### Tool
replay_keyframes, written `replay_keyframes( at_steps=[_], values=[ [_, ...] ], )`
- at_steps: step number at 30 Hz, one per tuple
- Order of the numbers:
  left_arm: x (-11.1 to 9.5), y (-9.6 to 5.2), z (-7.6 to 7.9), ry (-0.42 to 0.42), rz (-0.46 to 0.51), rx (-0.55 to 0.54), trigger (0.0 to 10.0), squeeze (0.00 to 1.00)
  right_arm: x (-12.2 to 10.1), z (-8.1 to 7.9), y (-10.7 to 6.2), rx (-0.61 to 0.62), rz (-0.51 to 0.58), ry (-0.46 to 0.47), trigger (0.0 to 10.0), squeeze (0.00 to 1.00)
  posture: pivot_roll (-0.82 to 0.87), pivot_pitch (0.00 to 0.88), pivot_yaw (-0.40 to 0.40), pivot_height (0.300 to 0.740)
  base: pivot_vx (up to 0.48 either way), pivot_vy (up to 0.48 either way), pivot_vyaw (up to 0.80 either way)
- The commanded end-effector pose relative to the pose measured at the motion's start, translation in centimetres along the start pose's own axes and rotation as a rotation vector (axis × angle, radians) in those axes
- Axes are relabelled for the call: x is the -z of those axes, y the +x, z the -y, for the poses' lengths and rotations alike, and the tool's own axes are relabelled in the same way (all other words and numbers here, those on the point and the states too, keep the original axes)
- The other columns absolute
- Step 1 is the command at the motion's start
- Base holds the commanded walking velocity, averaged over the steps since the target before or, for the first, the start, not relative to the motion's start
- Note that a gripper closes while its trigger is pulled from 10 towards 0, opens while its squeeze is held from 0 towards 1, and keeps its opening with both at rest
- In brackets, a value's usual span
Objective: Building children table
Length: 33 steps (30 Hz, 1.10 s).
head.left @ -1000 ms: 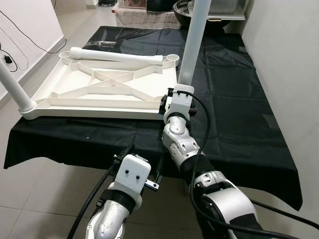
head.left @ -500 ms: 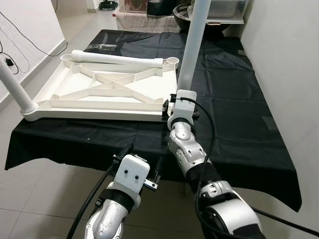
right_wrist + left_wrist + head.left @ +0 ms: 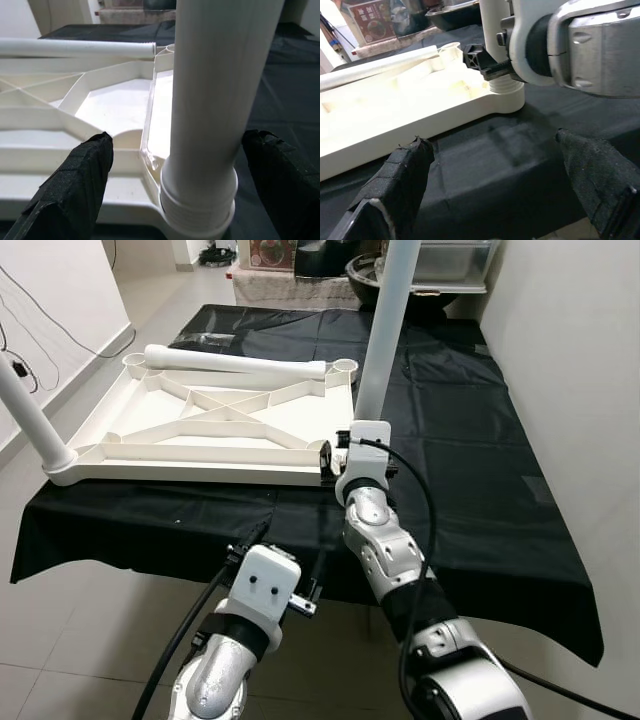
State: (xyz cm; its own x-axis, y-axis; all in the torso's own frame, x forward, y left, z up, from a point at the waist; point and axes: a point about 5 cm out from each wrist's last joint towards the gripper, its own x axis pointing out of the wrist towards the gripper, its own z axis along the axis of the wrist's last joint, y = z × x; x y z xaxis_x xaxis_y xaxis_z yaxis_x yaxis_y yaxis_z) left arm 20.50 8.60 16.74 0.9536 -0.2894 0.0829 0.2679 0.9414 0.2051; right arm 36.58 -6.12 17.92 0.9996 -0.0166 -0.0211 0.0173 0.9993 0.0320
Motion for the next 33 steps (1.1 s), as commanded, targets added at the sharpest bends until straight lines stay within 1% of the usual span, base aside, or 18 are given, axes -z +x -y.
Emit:
replay_keyframes(
  at_steps=[1, 3, 11, 12, 14, 15, 16, 18, 19, 21, 22, 23, 24, 26, 29, 31, 32, 33],
  values=[
    [0.5, -0.2, -0.2, 0.014, -0.016, 0.002, 10.0, 0.0, 2.7, -0.3, -1.4, -0.029, -0.097, 0.006, 10.0, 0.0, 0.09, 0.091, -0.027, 0.74, 0.0, 0.0, 0.0],
    [0.5, -0.2, -0.3, 0.015, -0.017, 0.001, 10.0, 0.0, 2.9, 0.4, -1.7, -0.042, -0.109, -0.013, 10.0, 0.0, 0.09, 0.09, -0.024, 0.74, 0.0, 0.0, 0.0],
    [0.6, -0.1, -0.3, 0.019, -0.019, 0.004, 10.0, 0.0, 3.6, 1.7, -2.7, -0.052, -0.137, -0.042, 10.0, 0.0, 0.08, 0.09, -0.021, 0.74, 0.0, 0.0, 0.0],
    [0.6, -0.1, -0.4, 0.02, -0.02, 0.004, 10.0, 0.0, 3.7, 2.3, -3.1, -0.066, -0.135, -0.06, 10.0, 0.0, 0.08, 0.09, -0.02, 0.74, 0.0, 0.0, 0.0],
    [0.8, -0.3, -0.7, 0.026, -0.028, -0.005, 10.0, 0.0, 3.9, 3.4, -4.3, -0.159, -0.13, -0.068, 10.0, 0.0, 0.07, 0.083, -0.018, 0.74, 0.0, 0.0, 0.0],
    [0.8, -0.3, -0.7, 0.026, -0.028, -0.005, 10.0, 0.0, 3.9, 3.4, -4.3, -0.159, -0.13, -0.068, 10.0, 0.0, 0.07, 0.083, -0.018, 0.74, 0.0, 0.0, 0.0],
    [1.4, -0.7, -1.3, 0.022, -0.045, -0.043, 10.0, 0.0, 4.1, 4.1, -5.8, -0.299, -0.095, -0.119, 10.0, 0.0, 0.04, 0.069, -0.005, 0.74, 0.0, 0.0, 0.0],
    [1.4, -0.7, -1.3, 0.022, -0.045, -0.043, 10.0, 0.0, 4.1, 4.1, -5.8, -0.299, -0.095, -0.119, 10.0, 0.0, 0.04, 0.069, -0.005, 0.74, 0.0, 0.0, 0.0],
    [1.7, -1.1, -1.6, 0.016, -0.059, -0.074, 10.0, 0.0, 4.2, 4.4, -6.6, -0.363, -0.074, -0.136, 10.0, 0.0, 0.04, 0.069, -0.005, 0.74, 0.0, 0.0, 0.0],
    [1.7, -1.1, -1.6, 0.016, -0.059, -0.074, 10.0, 0.0, 4.2, 4.4, -6.6, -0.363, -0.074, -0.136, 10.0, 0.0, 0.04, 0.069, -0.005, 0.74, 0.0, 0.0, 0.0],
    [2.1, -1.4, -2.0, 0.007, -0.073, -0.106, 10.0, 0.0, 4.3, 4.6, -7.2, -0.406, -0.06, -0.146, 10.0, 0.0, 0.04, 0.059, 0.002, 0.74, 0.0, 0.0, 0.0],
    [2.8, -2.3, -2.1, -0.011, -0.108, -0.137, 10.0, 0.0, 4.7, 5.3, -8.0, -0.421, -0.049, -0.145, 10.0, 0.0, 0.03, 0.045, 0.007, 0.74, 0.0, 0.0, 0.0],
    [2.8, -2.3, -2.1, -0.011, -0.108, -0.137, 10.0, 0.0, 4.7, 5.3, -8.0, -0.421, -0.049, -0.145, 10.0, 0.0, 0.03, 0.045, 0.007, 0.74, 0.0, 0.0, 0.0],
    [4.0, -3.5, -2.1, -0.031, -0.169, -0.166, 10.0, 0.0, 5.2, 5.9, -8.9, -0.424, -0.043, -0.13, 10.0, 0.0, 0.03, 0.026, 0.013, 0.74, 0.0, 0.0, 0.0],
    [4.5, -4.0, -2.1, -0.049, -0.195, -0.182, 10.0, 0.0, 5.4, 5.9, -9.1, -0.428, -0.046, -0.116, 10.0, 0.0, 0.02, 0.015, 0.02, 0.74, 0.0, 0.0, 0.0],
    [5.4, -4.2, -1.7, -0.068, -0.235, -0.187, 10.0, 0.0, 5.9, 5.0, -9.4, -0.486, -0.063, -0.09, 10.0, 0.0, 0.01, 0.0, 0.026, 0.74, 0.0, 0.0, -0.39],
    [5.8, -4.1, -1.5, -0.071, -0.247, -0.182, 10.0, 0.0, 5.9, 4.6, -9.5, -0.51, -0.065, -0.104, 10.0, 0.0, 0.0, 0.0, 0.026, 0.74, 0.0, 0.0, -0.79],
    [5.8, -4.1, -1.5, -0.071, -0.247, -0.182, 10.0, 0.0, 5.9, 4.6, -9.5, -0.51, -0.065, -0.104, 10.0, 0.0, 0.0, 0.0, 0.026, 0.74, 0.0, 0.0, -0.79]
  ],
)
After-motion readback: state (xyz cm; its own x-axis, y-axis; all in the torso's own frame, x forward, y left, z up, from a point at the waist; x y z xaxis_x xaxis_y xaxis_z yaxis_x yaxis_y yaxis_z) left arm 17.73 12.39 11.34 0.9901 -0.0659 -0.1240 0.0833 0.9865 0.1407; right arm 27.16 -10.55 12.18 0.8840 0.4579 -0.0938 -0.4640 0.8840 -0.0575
